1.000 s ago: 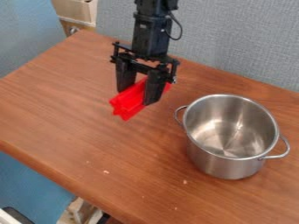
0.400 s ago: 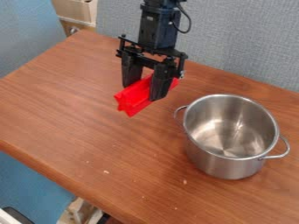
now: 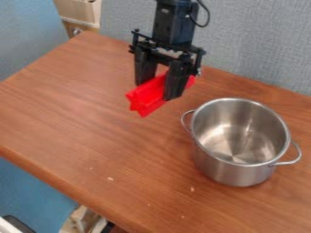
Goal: Put the red object in the metal pot
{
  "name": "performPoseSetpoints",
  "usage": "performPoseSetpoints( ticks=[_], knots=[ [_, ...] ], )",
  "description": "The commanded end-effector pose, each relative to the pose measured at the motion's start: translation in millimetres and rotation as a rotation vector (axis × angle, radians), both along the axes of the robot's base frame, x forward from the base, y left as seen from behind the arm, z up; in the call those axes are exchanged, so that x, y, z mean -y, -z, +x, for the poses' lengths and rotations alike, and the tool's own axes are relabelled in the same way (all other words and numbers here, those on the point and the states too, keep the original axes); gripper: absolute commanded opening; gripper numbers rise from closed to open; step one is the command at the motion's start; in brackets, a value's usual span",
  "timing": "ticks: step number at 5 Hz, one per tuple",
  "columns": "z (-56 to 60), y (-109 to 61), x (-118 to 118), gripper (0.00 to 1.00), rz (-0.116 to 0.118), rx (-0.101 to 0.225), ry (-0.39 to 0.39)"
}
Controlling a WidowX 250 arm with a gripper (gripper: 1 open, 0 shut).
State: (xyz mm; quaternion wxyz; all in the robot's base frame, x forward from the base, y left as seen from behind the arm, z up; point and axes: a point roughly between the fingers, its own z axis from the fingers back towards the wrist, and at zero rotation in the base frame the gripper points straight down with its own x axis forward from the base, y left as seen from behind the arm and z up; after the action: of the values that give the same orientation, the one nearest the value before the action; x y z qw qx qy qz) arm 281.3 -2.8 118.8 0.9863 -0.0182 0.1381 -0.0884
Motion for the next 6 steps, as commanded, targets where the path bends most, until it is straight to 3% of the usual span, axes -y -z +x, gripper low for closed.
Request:
performPoseSetpoints(
  ticks=[1, 3, 4, 5, 6],
  knots=[
    [3.6, -27.0, 19, 0.00, -0.010, 0.108, 0.032],
    [4.5, -18.3, 81, 0.00, -0.032, 0.124, 0.107],
    [6.7, -8.5, 117, 0.00, -0.024, 0.123, 0.127],
    [5.7, 1.2, 134, 0.00, -0.017, 0.126, 0.130],
    [5.6, 7.5, 132, 0.00, -0.006, 0.139, 0.122]
  ],
)
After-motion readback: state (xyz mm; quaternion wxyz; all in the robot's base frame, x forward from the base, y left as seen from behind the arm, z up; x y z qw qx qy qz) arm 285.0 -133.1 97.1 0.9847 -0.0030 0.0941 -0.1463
